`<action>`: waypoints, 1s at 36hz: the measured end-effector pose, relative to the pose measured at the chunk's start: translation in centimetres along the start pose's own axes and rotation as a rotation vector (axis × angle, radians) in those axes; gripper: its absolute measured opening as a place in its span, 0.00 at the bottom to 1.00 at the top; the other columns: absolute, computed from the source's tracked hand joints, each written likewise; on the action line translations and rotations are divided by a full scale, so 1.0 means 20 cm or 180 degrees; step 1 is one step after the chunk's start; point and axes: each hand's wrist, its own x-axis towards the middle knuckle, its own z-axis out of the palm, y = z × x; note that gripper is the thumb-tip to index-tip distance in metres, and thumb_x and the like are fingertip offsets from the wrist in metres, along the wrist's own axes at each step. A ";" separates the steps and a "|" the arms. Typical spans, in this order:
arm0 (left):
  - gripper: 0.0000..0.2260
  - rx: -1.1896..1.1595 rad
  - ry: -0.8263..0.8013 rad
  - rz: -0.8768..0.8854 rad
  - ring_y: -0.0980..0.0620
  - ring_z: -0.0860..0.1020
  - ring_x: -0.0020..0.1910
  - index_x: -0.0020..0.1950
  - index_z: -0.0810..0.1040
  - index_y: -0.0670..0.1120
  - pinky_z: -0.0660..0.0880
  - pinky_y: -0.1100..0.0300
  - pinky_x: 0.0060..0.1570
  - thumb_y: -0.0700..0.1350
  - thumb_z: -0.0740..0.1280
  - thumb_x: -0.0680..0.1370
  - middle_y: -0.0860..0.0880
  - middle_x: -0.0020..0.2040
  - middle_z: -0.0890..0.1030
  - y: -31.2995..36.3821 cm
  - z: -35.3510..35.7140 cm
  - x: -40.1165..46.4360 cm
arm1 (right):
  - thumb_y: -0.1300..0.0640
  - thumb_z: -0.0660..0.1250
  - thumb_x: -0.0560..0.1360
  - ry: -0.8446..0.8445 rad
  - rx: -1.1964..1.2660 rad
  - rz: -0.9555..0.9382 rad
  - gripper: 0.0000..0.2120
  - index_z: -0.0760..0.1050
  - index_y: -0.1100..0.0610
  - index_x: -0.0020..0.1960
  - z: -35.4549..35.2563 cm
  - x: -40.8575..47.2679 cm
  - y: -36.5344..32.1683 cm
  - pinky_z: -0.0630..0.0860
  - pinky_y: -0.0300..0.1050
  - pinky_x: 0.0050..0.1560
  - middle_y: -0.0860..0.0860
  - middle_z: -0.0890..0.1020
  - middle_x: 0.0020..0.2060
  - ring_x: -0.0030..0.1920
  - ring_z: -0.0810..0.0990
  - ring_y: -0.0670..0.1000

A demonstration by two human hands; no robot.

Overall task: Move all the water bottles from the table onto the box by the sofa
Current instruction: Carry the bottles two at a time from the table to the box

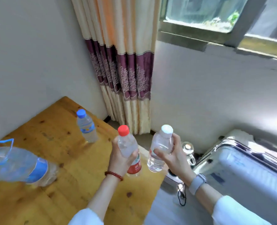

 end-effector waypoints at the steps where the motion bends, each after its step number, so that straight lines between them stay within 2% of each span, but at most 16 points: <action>1: 0.37 -0.0026 -0.0173 0.0017 0.52 0.73 0.49 0.61 0.61 0.47 0.68 0.64 0.44 0.63 0.66 0.58 0.51 0.52 0.72 0.06 0.08 -0.04 | 0.39 0.72 0.56 0.0152 0.0004 -0.0005 0.35 0.63 0.44 0.58 -0.10 -0.07 0.01 0.71 0.30 0.50 0.44 0.74 0.53 0.52 0.76 0.40; 4: 0.37 -0.0158 -0.0664 0.0195 0.52 0.74 0.51 0.60 0.60 0.50 0.68 0.69 0.45 0.62 0.68 0.57 0.48 0.54 0.73 0.23 0.36 -0.20 | 0.37 0.70 0.57 0.0602 -0.0142 -0.0040 0.36 0.62 0.48 0.60 -0.43 -0.30 0.06 0.71 0.33 0.52 0.49 0.74 0.53 0.53 0.75 0.46; 7: 0.39 -0.0238 -0.1151 0.0367 0.50 0.76 0.52 0.61 0.62 0.48 0.70 0.59 0.49 0.64 0.68 0.56 0.47 0.55 0.75 0.42 0.66 -0.42 | 0.36 0.70 0.61 0.0860 -0.0297 0.0121 0.35 0.59 0.48 0.61 -0.79 -0.61 0.12 0.70 0.28 0.47 0.53 0.75 0.53 0.51 0.76 0.44; 9: 0.42 -0.0243 -0.1448 0.0587 0.51 0.76 0.52 0.62 0.64 0.47 0.71 0.58 0.49 0.68 0.67 0.56 0.48 0.54 0.77 0.55 0.89 -0.61 | 0.26 0.64 0.58 0.1184 -0.0481 0.0221 0.42 0.59 0.50 0.62 -1.03 -0.85 0.16 0.67 0.27 0.41 0.51 0.75 0.53 0.47 0.76 0.43; 11: 0.40 -0.0273 -0.1772 0.0772 0.56 0.75 0.50 0.61 0.65 0.48 0.69 0.62 0.48 0.69 0.66 0.57 0.52 0.52 0.76 0.69 1.11 -0.82 | 0.19 0.56 0.53 0.1531 -0.0682 0.0379 0.50 0.60 0.52 0.64 -1.26 -1.10 0.22 0.64 0.32 0.43 0.47 0.72 0.56 0.49 0.74 0.43; 13: 0.35 -0.0285 -0.2103 0.0921 0.63 0.75 0.49 0.60 0.66 0.48 0.68 0.68 0.47 0.66 0.65 0.60 0.56 0.49 0.75 0.81 1.32 -1.03 | 0.20 0.57 0.55 0.1831 -0.0794 0.0571 0.45 0.61 0.48 0.62 -1.47 -1.35 0.29 0.64 0.35 0.48 0.44 0.70 0.58 0.52 0.76 0.40; 14: 0.34 -0.0252 -0.2287 0.0971 0.61 0.75 0.49 0.61 0.66 0.47 0.68 0.67 0.47 0.65 0.66 0.62 0.55 0.48 0.76 0.87 1.43 -1.14 | 0.22 0.58 0.57 0.1977 -0.0849 0.0676 0.42 0.61 0.47 0.61 -1.57 -1.48 0.33 0.67 0.40 0.51 0.45 0.71 0.59 0.54 0.77 0.43; 16: 0.32 -0.0218 -0.2658 0.1038 0.60 0.77 0.48 0.61 0.67 0.45 0.71 0.60 0.48 0.63 0.69 0.66 0.54 0.47 0.78 0.96 1.65 -1.35 | 0.23 0.58 0.57 0.2280 -0.0909 0.0906 0.41 0.63 0.48 0.62 -1.76 -1.73 0.40 0.72 0.49 0.55 0.46 0.74 0.60 0.55 0.77 0.50; 18: 0.28 -0.0198 -0.3020 0.1145 0.61 0.77 0.48 0.61 0.66 0.48 0.73 0.56 0.50 0.59 0.70 0.68 0.57 0.46 0.78 1.04 1.86 -1.57 | 0.23 0.57 0.57 0.2661 -0.0914 0.1117 0.41 0.62 0.47 0.61 -1.91 -1.98 0.47 0.70 0.46 0.52 0.42 0.73 0.56 0.54 0.74 0.48; 21: 0.23 -0.0221 -0.3591 0.1266 0.56 0.79 0.49 0.60 0.66 0.53 0.75 0.51 0.52 0.54 0.71 0.69 0.59 0.47 0.79 1.15 2.15 -1.90 | 0.23 0.55 0.57 0.3251 -0.0905 0.1422 0.37 0.61 0.44 0.59 -2.10 -2.34 0.57 0.67 0.45 0.50 0.41 0.72 0.53 0.54 0.73 0.48; 22: 0.23 -0.0243 -0.3764 0.1322 0.58 0.79 0.49 0.59 0.66 0.55 0.76 0.53 0.51 0.55 0.70 0.68 0.59 0.48 0.79 1.18 2.25 -2.02 | 0.23 0.55 0.57 0.3431 -0.0914 0.1532 0.35 0.61 0.42 0.57 -2.16 -2.46 0.61 0.69 0.46 0.50 0.43 0.73 0.52 0.53 0.75 0.51; 25: 0.19 -0.0264 -0.4187 0.1530 0.68 0.78 0.44 0.51 0.65 0.69 0.74 0.70 0.40 0.60 0.69 0.65 0.63 0.44 0.79 1.28 2.50 -2.36 | 0.25 0.57 0.59 0.3939 -0.0864 0.1749 0.36 0.63 0.45 0.59 -2.33 -2.78 0.70 0.71 0.47 0.51 0.48 0.76 0.53 0.55 0.76 0.55; 26: 0.19 -0.0235 -0.4338 0.1579 0.69 0.78 0.43 0.50 0.65 0.70 0.74 0.71 0.39 0.61 0.69 0.64 0.64 0.44 0.79 1.31 2.58 -2.48 | 0.26 0.58 0.60 0.4097 -0.0838 0.1801 0.37 0.63 0.47 0.60 -2.38 -2.89 0.73 0.70 0.45 0.50 0.48 0.76 0.54 0.55 0.76 0.53; 30: 0.19 -0.0045 -0.4872 0.1885 0.60 0.79 0.45 0.55 0.66 0.60 0.76 0.58 0.45 0.55 0.70 0.69 0.59 0.46 0.79 1.41 2.89 -2.89 | 0.24 0.57 0.60 0.4549 -0.0767 0.1939 0.38 0.62 0.45 0.62 -2.59 -3.25 0.83 0.71 0.44 0.49 0.42 0.74 0.52 0.50 0.75 0.47; 34: 0.19 0.0068 -0.5414 0.2122 0.54 0.79 0.44 0.53 0.66 0.55 0.74 0.59 0.42 0.58 0.70 0.69 0.57 0.45 0.78 1.54 3.30 -3.40 | 0.25 0.58 0.62 0.4944 -0.0652 0.2180 0.35 0.61 0.43 0.62 -2.89 -3.67 0.94 0.72 0.46 0.50 0.42 0.74 0.52 0.51 0.75 0.47; 36: 0.19 0.0005 -0.5659 0.2223 0.61 0.78 0.41 0.55 0.65 0.56 0.72 0.66 0.39 0.56 0.70 0.70 0.61 0.44 0.77 1.62 3.49 -3.66 | 0.23 0.56 0.60 0.5116 -0.0553 0.2330 0.38 0.60 0.45 0.62 -3.07 -3.87 0.98 0.73 0.47 0.51 0.43 0.75 0.54 0.51 0.77 0.48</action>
